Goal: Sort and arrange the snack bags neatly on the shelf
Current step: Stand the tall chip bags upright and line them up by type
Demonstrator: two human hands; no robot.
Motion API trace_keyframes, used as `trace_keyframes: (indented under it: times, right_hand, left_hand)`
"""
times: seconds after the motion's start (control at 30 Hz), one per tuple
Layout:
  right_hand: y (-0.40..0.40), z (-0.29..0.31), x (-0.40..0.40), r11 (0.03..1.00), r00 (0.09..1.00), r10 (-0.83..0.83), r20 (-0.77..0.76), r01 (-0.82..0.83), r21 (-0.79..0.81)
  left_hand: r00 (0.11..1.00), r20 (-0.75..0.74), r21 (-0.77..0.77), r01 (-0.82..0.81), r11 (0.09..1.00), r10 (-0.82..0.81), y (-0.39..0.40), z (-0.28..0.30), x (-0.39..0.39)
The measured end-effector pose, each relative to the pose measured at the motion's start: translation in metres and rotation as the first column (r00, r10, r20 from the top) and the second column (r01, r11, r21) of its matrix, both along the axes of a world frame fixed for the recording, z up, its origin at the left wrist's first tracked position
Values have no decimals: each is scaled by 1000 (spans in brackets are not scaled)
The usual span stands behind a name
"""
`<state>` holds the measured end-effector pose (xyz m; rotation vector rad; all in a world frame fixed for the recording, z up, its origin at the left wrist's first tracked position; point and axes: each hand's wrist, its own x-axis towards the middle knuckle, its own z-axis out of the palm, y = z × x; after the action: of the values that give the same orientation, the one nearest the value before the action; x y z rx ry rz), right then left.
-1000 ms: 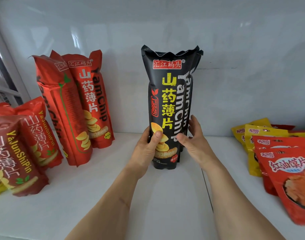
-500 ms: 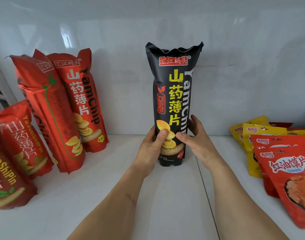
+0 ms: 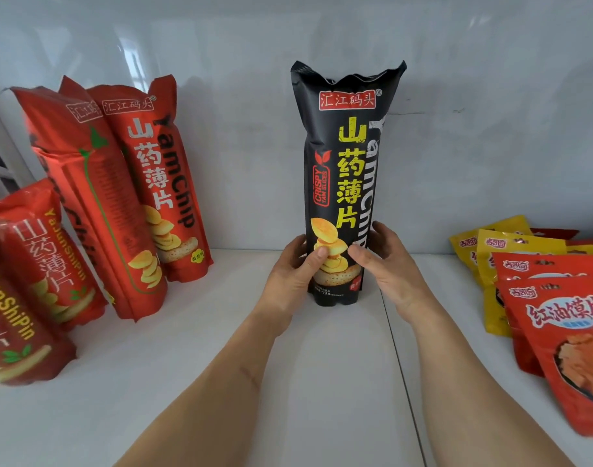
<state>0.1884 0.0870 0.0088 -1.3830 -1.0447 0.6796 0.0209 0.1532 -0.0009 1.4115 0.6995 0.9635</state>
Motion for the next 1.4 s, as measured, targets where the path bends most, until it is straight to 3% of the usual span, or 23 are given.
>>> trace_keyframes:
  times: [0.13,0.23,0.37,0.53,0.63,0.9,1.13,1.27,1.4]
  right_hand:
    - [-17,-10,-7,990,993,-19,115,36,-139]
    - [-29,-17,-15,966,965,-66,253,126,-225]
    - [-42,-17,-37,921,826,-123,550,301,-246]
    - [-55,-18,-82,910,674,-74,735,347,-227]
    - [-55,-13,-115,927,604,-63,794,331,-178]
    - [-28,17,-190,969,592,-114,798,243,-41]
    - [14,41,-226,989,707,-108,699,150,0]
    - [52,55,-232,995,861,-93,500,92,27]
    - [97,66,-231,999,946,-10,323,-6,48]
  left_hand:
    - [940,-304,123,-125,984,157,-12,-2,-23]
    - [771,-548,373,-121,920,323,-19,-5,-38]
    - [568,-664,607,29,794,487,-29,-6,-56]
    - [498,-568,809,192,555,655,-35,-11,-89]
    - [506,-532,841,216,497,679,-36,-16,-117]
    - [576,-345,927,86,365,741,-29,-32,-194]
    - [528,-162,881,-304,364,833,-16,-24,-219]
    - [524,-98,741,-529,414,846,-1,-15,-215]
    - [544,-112,565,-653,504,831,12,-5,-204]
